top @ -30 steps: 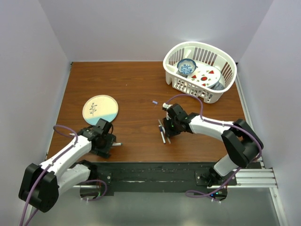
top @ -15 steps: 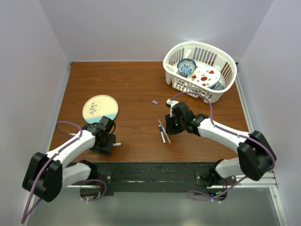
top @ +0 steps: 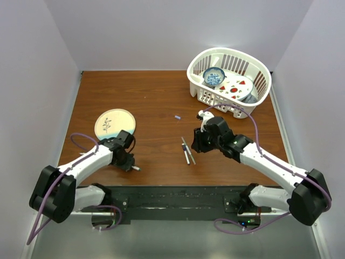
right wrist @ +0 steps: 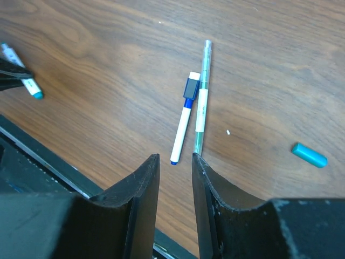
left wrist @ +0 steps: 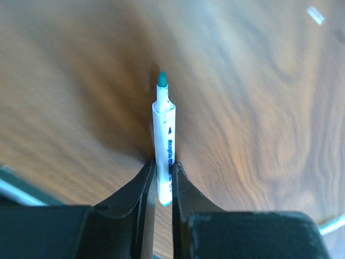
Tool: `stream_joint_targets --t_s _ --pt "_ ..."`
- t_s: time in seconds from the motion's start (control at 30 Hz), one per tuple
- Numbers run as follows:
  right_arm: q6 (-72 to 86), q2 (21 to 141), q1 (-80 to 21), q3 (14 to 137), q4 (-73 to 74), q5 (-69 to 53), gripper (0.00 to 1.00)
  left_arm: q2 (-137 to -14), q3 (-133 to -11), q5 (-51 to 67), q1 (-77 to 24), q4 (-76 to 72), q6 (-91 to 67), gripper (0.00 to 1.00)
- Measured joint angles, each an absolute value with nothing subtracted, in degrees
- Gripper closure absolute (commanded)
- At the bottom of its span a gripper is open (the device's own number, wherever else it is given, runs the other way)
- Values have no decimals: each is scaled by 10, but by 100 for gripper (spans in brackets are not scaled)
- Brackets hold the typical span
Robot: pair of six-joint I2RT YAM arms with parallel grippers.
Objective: Insert the pens into the pen caps
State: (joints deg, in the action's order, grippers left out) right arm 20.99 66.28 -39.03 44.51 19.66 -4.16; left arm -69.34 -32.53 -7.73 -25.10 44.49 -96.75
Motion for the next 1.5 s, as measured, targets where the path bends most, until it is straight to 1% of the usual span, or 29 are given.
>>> stream_joint_targets --t_s 0.1,0.13,0.23,0.27,0.37,0.4,0.53,0.6,0.77,1.03,1.1,1.13,1.17,1.23,1.27,1.3,1.33,1.37,1.43,1.47,1.5 --pt "225 647 -390 433 186 -55 61 -695 -325 -83 -287 394 -924 100" --pt "231 643 -390 429 181 -58 57 -696 -325 -87 -302 376 -904 100" --pt "262 631 -390 416 152 -83 51 -696 -327 -95 -366 290 -812 100" --pt "274 629 -390 413 138 -91 48 -696 -328 -96 -385 261 -781 100" --pt "306 630 -390 409 95 -117 43 -693 -329 -84 -426 175 -700 100" --pt "316 630 -390 409 81 -125 43 -690 -326 -72 -431 146 -678 100" --pt "348 640 -390 409 33 -147 42 -651 -236 33 -437 -92 -602 100" --pt "360 648 -390 409 16 -153 41 -646 -197 77 -437 -166 -586 100" --pt "385 668 -390 406 -22 -162 42 -666 -190 167 -444 -273 -542 100" --pt "391 704 -390 406 -43 -175 47 -668 -192 221 -448 -338 -512 100" --pt "391 710 -392 406 -48 -182 50 -669 -192 225 -448 -338 -510 100" --pt "390 713 -393 406 -50 -186 53 -671 -192 227 -448 -341 -507 100" --pt "391 718 -395 406 -53 -192 64 -673 -192 230 -448 -344 -505 100" --pt "388 725 -398 406 -58 -201 79 -678 -192 235 -448 -345 -502 100" --pt "390 728 -399 406 -64 -208 96 -681 -192 236 -448 -345 -502 100" --pt "391 729 -401 406 -69 -215 100 -684 -192 238 -448 -345 -501 100" --pt "391 729 -402 406 -75 -224 100 -685 -192 240 -448 -345 -501 96" --pt "390 729 -402 405 -80 -228 100 -686 -192 243 -448 -346 -501 86" --pt "390 729 -401 401 -88 -238 100 -686 -192 247 -448 -347 -501 76" --pt "391 729 -401 400 -93 -241 100 -686 -192 248 -448 -347 -501 69" --pt "391 728 -401 398 -96 -242 100 -686 -192 251 -448 -348 -500 66"
